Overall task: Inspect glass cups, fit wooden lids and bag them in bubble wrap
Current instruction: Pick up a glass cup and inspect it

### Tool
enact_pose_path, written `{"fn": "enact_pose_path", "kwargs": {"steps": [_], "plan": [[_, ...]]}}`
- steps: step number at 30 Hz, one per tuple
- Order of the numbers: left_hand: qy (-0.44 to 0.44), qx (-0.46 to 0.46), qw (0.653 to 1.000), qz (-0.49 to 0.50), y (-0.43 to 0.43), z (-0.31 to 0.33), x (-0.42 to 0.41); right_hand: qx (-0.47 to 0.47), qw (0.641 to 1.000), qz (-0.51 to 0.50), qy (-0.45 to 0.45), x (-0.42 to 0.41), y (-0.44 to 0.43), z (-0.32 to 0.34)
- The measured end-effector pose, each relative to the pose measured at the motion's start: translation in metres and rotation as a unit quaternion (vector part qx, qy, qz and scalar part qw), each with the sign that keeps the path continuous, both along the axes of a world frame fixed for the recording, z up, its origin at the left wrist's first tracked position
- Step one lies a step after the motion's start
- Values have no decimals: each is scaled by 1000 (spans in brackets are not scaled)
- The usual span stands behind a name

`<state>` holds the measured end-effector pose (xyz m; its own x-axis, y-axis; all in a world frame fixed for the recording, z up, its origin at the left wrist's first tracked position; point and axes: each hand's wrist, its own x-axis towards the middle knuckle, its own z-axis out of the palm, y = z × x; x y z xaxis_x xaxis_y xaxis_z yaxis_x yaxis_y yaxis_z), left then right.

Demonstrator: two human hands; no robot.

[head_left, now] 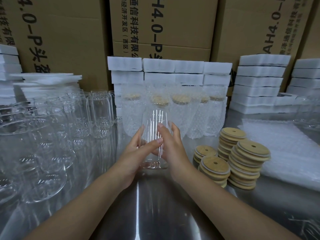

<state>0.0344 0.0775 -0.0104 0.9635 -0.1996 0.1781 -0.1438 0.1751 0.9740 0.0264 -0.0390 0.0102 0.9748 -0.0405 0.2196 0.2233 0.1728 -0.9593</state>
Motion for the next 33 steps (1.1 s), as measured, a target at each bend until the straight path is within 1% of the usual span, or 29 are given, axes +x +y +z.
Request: {"fn": "enact_pose_path", "kwargs": {"steps": [4,7,12,15,21,24,28,30,33], "plan": [[5,-17,1000,0,-1,-2,2,57,998,-17,17,0,0,0],[28,-39,999,-12,0,-2,4,88,995,-35,23,1,-3,0],[62,-30,996,-56,1,-3,8,95,994,-51,35,5,-5,-2],[85,-39,993,-76,1,-3,9,104,993,-45,41,6,-7,-1],[110,-69,984,-122,-1,3,4,82,994,-47,47,10,-9,-2],[84,-50,989,-113,-7,3,-7,48,997,-50,43,9,-10,0],[1,25,998,-54,-8,-4,-12,-13,996,-84,10,8,-11,3],[-22,29,999,-34,-8,-3,-10,-10,994,-112,-7,7,-9,4],[-39,29,999,-13,-9,-4,-8,35,987,-152,-27,4,-6,6]]}}
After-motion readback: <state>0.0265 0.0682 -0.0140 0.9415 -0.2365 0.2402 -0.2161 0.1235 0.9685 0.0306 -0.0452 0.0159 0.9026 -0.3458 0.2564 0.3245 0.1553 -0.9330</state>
